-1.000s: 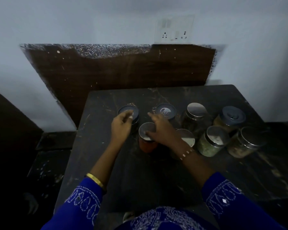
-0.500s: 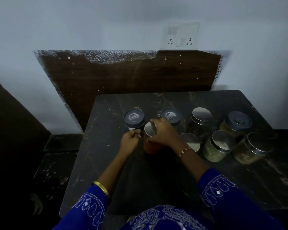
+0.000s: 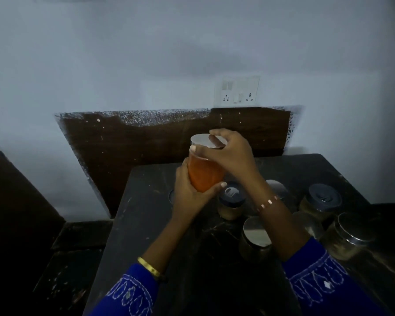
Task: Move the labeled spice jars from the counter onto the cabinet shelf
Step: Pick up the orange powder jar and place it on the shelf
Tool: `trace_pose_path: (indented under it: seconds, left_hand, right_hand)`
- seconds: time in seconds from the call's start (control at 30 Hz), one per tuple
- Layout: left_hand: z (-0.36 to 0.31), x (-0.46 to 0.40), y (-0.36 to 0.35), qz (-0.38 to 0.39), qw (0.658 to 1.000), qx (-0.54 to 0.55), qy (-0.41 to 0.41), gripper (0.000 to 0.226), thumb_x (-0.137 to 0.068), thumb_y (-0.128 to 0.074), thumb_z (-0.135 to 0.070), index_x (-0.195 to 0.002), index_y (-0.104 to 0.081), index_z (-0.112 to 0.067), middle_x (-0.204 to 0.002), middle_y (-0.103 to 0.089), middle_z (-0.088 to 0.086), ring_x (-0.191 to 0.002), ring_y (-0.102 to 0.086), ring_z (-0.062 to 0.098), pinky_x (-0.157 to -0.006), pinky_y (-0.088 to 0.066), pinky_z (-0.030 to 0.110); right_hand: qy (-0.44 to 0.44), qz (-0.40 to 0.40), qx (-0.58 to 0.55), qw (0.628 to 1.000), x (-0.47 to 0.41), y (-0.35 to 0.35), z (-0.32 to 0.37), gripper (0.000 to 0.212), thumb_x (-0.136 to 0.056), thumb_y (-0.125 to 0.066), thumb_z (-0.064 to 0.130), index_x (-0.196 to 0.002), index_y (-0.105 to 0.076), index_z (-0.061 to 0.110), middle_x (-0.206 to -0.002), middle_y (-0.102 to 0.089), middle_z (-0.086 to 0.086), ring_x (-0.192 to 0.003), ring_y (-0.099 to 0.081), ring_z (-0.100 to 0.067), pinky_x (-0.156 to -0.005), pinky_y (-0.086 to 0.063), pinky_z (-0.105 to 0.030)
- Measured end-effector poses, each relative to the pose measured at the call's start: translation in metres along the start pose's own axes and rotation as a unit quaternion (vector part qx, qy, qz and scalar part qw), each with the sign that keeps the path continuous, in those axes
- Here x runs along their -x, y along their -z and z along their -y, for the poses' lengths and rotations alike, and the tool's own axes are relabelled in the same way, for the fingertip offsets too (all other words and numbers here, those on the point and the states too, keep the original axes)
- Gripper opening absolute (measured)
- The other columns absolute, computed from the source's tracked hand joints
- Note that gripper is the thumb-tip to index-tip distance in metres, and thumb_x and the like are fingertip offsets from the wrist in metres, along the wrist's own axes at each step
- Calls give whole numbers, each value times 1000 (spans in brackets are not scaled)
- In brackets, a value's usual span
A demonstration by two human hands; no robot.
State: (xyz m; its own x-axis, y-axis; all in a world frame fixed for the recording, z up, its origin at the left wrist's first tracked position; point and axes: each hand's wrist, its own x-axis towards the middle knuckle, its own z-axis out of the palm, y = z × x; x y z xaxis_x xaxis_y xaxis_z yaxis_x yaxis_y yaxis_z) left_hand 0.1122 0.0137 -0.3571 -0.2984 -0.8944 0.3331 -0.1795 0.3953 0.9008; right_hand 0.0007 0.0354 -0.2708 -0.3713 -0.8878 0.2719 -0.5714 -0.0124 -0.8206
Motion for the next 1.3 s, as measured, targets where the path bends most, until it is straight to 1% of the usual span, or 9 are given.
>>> trace_pose_path:
  seconds: [0.13, 0.37, 0.5, 0.63, 0.77, 1.0, 1.07, 1.17, 1.3]
  left_hand:
    - [-17, -17, 11, -22, 995, 96, 34, 84, -48, -67, -59, -122, -41, -29, -124, -41, -1, -99, -51, 1, -68, -48, 10]
    - [-35, -40, 21, 86, 936, 328, 91, 101, -36, -75, -73, -120, -47, -23, -122, -56, 15, -103, -61, 27, -82, -55, 38]
    - [-41, -47, 20, 62, 932, 338, 116, 98, -44, -70, -74, -123, -52, -19, -120, -61, 17, -109, -60, 32, -97, -48, 49]
    - [-46, -51, 17, 11, 921, 372, 116, 55, -89, -37, -55, -124, -50, -15, -108, -64, 13, -96, -64, 24, -84, -52, 39]
    - [-42, -53, 15, 15, 890, 428, 157, 47, -97, -24, -46, -112, -56, -15, -91, -70, 8, -83, -69, 19, -76, -55, 34]
    - [-57, -59, 20, -12, 955, 287, 79, 27, -101, -30, -24, -106, -55, -16, -95, -64, 2, -85, -63, 18, -60, -55, 19]
    - [-64, -61, 23, -12, 967, 248, 56, 33, -101, -26, -32, -102, -56, -19, -93, -65, 2, -84, -64, 20, -57, -55, 17]
    - [-74, -62, 25, 25, 962, 267, 42, 48, -92, -18, -58, -99, -56, -29, -100, -67, 6, -94, -67, 23, -83, -57, 38]
    - [-80, -65, 32, 46, 947, 317, 34, 83, -56, -47, -86, -113, -57, -27, -108, -70, 8, -100, -68, 24, -86, -56, 41]
  right_hand:
    - [17, 42, -166, 985, -1, 24, 4, 47, -85, -64, 26, -129, -53, 17, -111, -63, 1, -104, -59, -12, -83, -50, -20]
    - [17, 89, -274, 958, 14, 16, -16, 31, -89, -55, 18, -114, -50, 36, -110, -56, 16, -105, -57, -7, -79, -53, -15]
    - [35, 42, -252, 966, 18, 6, -16, 56, -85, -62, 29, -133, -35, 38, -120, -47, 19, -113, -50, -3, -93, -46, -15]
    - [65, 38, -235, 969, 25, -6, -12, 74, -81, -68, 31, -130, -17, 53, -118, -36, 27, -111, -45, 3, -83, -45, -7]
    - [120, -5, -197, 973, 28, -15, -7, 78, -63, -61, 54, -126, -17, 61, -125, -30, 33, -118, -37, 11, -85, -43, -1]
    - [154, -91, -235, 955, 24, -15, -11, 68, -65, -63, 39, -127, -34, 42, -132, -40, 22, -125, -43, 2, -95, -45, -14]
    - [172, -104, -233, 952, 23, -13, -11, 64, -70, -61, 33, -128, -36, 38, -134, -42, 17, -127, -43, -3, -97, -47, -20]
    - [185, -100, -233, 949, 26, -11, -8, 59, -73, -59, 28, -127, -38, 39, -137, -43, 8, -129, -42, -4, -97, -46, -18]
    - [192, -46, -263, 945, 27, -3, -2, 51, -74, -57, 30, -123, -45, 41, -141, -42, 1, -131, -42, -11, -100, -48, -25]
